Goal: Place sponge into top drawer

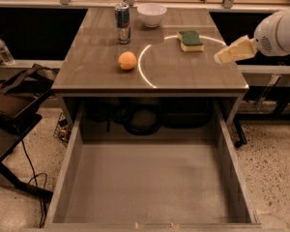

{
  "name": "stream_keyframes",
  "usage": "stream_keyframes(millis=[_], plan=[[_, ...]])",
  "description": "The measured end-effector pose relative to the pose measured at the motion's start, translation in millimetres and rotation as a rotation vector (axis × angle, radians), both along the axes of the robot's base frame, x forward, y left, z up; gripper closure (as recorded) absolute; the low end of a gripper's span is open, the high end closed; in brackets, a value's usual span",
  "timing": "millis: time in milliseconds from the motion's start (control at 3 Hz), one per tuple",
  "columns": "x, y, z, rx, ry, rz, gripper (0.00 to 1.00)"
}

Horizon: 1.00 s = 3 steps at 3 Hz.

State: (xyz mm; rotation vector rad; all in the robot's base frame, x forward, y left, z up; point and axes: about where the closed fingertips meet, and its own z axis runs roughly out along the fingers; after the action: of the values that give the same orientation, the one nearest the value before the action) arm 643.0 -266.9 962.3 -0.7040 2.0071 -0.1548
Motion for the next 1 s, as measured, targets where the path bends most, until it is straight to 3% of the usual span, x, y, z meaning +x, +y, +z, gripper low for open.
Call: stream_keyframes(millis=[333, 1000], plan=[[5, 2, -2, 0.008, -0.001, 0.007, 0.0], [119, 29, -27, 0.271, -0.107, 0.045, 0.0]])
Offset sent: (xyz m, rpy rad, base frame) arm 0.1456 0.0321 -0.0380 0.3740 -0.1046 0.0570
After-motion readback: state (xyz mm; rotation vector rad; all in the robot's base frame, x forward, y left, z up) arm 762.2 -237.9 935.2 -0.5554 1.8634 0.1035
